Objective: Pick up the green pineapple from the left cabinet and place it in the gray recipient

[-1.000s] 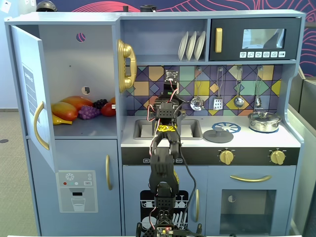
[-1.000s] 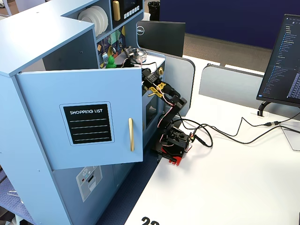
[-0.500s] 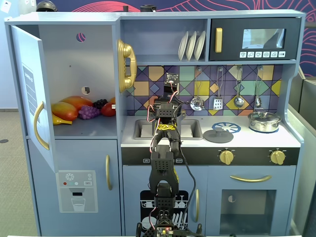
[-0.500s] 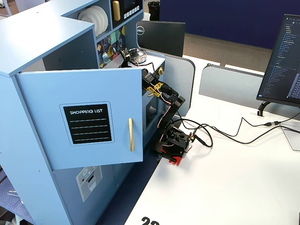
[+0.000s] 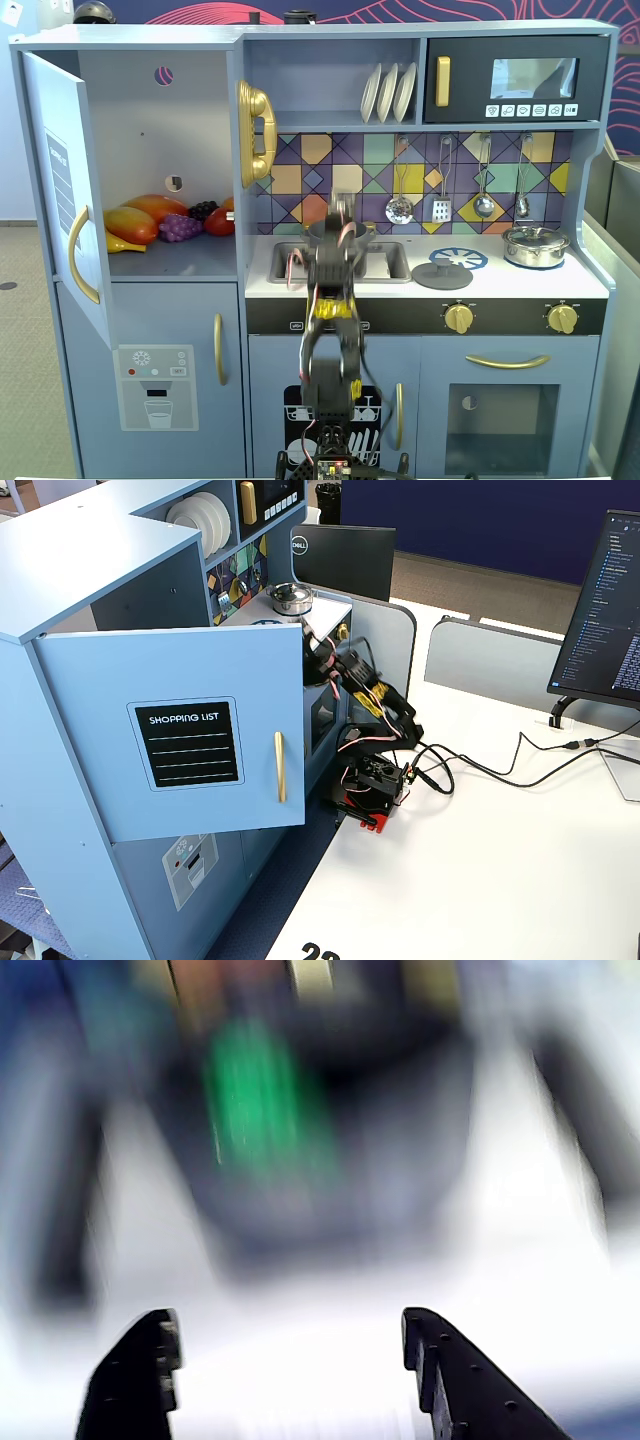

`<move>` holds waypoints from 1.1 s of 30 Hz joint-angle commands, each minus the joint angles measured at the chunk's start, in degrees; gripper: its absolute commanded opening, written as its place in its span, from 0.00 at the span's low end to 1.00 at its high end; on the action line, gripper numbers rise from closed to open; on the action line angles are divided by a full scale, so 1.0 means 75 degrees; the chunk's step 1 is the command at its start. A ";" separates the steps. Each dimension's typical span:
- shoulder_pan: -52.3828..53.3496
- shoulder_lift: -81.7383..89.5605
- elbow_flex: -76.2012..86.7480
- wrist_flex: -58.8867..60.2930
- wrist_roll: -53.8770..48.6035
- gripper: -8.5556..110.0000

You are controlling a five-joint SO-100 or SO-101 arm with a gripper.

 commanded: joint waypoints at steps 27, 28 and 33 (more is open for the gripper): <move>-0.0527 0.3258 0.6926 0.3281 0.0012 0.07; -0.0410 0.3258 0.6926 0.3281 -0.0059 0.08; -0.0387 0.3270 0.6926 0.3293 -0.0059 0.14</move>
